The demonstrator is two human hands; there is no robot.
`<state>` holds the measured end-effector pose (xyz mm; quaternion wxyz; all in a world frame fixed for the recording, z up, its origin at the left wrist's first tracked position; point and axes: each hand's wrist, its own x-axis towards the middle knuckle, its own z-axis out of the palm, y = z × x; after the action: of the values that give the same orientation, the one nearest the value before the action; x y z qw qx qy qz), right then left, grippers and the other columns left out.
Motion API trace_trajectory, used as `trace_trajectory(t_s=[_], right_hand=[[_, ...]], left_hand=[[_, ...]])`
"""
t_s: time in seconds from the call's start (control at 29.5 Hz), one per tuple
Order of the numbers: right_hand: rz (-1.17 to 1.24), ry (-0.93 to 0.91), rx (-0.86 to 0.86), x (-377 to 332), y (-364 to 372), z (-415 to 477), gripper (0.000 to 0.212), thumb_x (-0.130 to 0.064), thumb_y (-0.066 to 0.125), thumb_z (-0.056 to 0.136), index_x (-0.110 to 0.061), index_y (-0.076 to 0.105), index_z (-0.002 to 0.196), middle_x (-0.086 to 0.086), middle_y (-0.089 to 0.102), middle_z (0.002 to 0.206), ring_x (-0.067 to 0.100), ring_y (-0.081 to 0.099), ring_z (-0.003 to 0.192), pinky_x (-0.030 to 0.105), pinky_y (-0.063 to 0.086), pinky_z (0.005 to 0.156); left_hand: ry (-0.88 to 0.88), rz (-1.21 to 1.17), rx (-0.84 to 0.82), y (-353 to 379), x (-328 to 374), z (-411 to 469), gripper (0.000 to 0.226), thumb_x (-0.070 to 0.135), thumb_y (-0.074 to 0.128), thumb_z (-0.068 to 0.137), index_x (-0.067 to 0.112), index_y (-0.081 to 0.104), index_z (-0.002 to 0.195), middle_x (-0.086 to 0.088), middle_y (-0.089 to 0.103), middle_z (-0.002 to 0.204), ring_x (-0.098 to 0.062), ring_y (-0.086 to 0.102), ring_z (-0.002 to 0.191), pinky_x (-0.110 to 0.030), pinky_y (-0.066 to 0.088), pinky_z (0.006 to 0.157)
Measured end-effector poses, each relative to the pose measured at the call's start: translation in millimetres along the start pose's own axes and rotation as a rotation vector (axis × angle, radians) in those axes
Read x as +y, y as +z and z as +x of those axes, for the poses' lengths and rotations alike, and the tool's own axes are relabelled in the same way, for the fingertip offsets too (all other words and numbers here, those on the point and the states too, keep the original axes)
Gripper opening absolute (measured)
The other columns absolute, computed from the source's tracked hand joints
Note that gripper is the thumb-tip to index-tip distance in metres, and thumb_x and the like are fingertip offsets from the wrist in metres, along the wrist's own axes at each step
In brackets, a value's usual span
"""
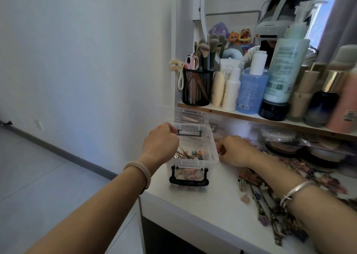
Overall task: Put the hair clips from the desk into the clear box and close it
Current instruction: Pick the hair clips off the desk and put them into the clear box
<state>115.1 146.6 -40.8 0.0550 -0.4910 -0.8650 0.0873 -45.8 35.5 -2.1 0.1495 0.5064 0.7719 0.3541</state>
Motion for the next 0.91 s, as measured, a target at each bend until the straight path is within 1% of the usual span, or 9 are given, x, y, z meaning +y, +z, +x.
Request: trace_trajectory(t_s=[0.27, 0.41, 0.47, 0.54, 0.64, 0.71, 0.81, 0.88, 0.91], right_hand=[[0.048, 0.005, 0.003, -3.3, -4.2, -7.5, 0.02, -0.005, 0.056, 0.082, -0.016, 0.07, 0.091, 0.009, 0.066, 0.108, 0.022, 0.061, 0.095, 0.026, 0.049, 0.077], [0.523, 0.037, 0.263, -15.3, -30.6, -18.4, 0.019, -0.009, 0.064, 0.084, -0.024, 0.062, 0.073, -0.004, 0.062, 0.082, 0.011, 0.059, 0.068, 0.014, 0.047, 0.052], [0.804, -0.043, 0.279, -26.5, -47.9, -25.1, 0.017, -0.011, 0.068, 0.081, -0.025, 0.064, 0.073, -0.008, 0.063, 0.077, 0.007, 0.059, 0.073, 0.013, 0.048, 0.061], [0.882, -0.122, 0.15, -35.6, -59.8, -31.7, 0.011, -0.016, 0.067, 0.082, -0.027, 0.068, 0.079, -0.011, 0.067, 0.079, 0.003, 0.061, 0.076, 0.013, 0.052, 0.069], [0.759, -0.064, 0.186, -25.9, -59.7, -29.1, 0.011, -0.021, 0.061, 0.087, -0.021, 0.07, 0.094, -0.006, 0.067, 0.092, 0.007, 0.06, 0.083, 0.021, 0.052, 0.079], [0.498, 0.022, 0.203, -11.0, -49.6, -25.1, 0.019, -0.019, 0.06, 0.088, -0.017, 0.067, 0.105, -0.003, 0.063, 0.102, 0.01, 0.056, 0.088, 0.022, 0.046, 0.084], [0.167, 0.076, 0.007, 5.0, -25.3, -20.3, 0.034, -0.013, 0.062, 0.084, -0.019, 0.061, 0.117, -0.001, 0.062, 0.113, 0.013, 0.059, 0.087, 0.02, 0.049, 0.073], [0.009, 0.066, -0.071, 8.8, -13.8, -15.8, 0.044, -0.011, 0.058, 0.08, -0.023, 0.057, 0.123, 0.003, 0.059, 0.122, 0.021, 0.057, 0.105, 0.031, 0.049, 0.088], [-0.029, 0.057, -0.083, 8.8, -11.4, -14.6, 0.045, -0.01, 0.056, 0.08, -0.023, 0.056, 0.123, 0.004, 0.058, 0.124, 0.022, 0.055, 0.11, 0.03, 0.047, 0.09]], left_hand=[[0.004, 0.0, -0.004, -0.1, -0.8, -0.4, 0.036, 0.008, 0.034, 0.092, 0.014, 0.053, 0.121, -0.008, 0.059, 0.121, -0.029, 0.057, 0.105, -0.039, 0.046, 0.092], [0.009, 0.005, -0.002, 1.0, -0.4, -1.2, 0.036, 0.008, 0.034, 0.092, 0.014, 0.053, 0.122, -0.009, 0.058, 0.122, -0.028, 0.056, 0.105, -0.037, 0.044, 0.09], [0.008, -0.002, -0.004, 1.9, 1.1, -2.0, 0.036, 0.008, 0.034, 0.092, 0.014, 0.053, 0.123, -0.008, 0.057, 0.125, -0.027, 0.055, 0.107, -0.035, 0.043, 0.09], [0.01, -0.008, -0.009, 3.7, 2.9, -3.0, 0.037, 0.007, 0.034, 0.092, 0.014, 0.052, 0.123, -0.007, 0.056, 0.127, -0.025, 0.054, 0.108, -0.034, 0.042, 0.09], [0.015, -0.008, -0.01, 5.4, 5.1, -4.1, 0.036, 0.007, 0.034, 0.093, 0.013, 0.052, 0.124, -0.007, 0.055, 0.129, -0.024, 0.053, 0.11, -0.031, 0.039, 0.089], [0.014, -0.001, -0.008, 5.6, 5.4, -4.4, 0.037, 0.007, 0.034, 0.093, 0.013, 0.052, 0.124, -0.007, 0.054, 0.131, -0.023, 0.05, 0.114, -0.03, 0.037, 0.089], [0.015, 0.0, -0.012, 5.4, 5.8, -3.6, 0.037, 0.006, 0.034, 0.092, 0.013, 0.052, 0.124, -0.006, 0.054, 0.132, -0.023, 0.049, 0.115, -0.032, 0.038, 0.092], [0.017, -0.002, -0.015, 6.3, 6.2, -2.7, 0.037, 0.007, 0.034, 0.093, 0.014, 0.052, 0.124, -0.006, 0.054, 0.132, -0.023, 0.049, 0.116, -0.032, 0.038, 0.093], [0.019, -0.001, -0.016, 6.7, 6.3, -2.3, 0.037, 0.007, 0.034, 0.093, 0.014, 0.052, 0.124, -0.006, 0.054, 0.132, -0.023, 0.049, 0.116, -0.032, 0.038, 0.093]])
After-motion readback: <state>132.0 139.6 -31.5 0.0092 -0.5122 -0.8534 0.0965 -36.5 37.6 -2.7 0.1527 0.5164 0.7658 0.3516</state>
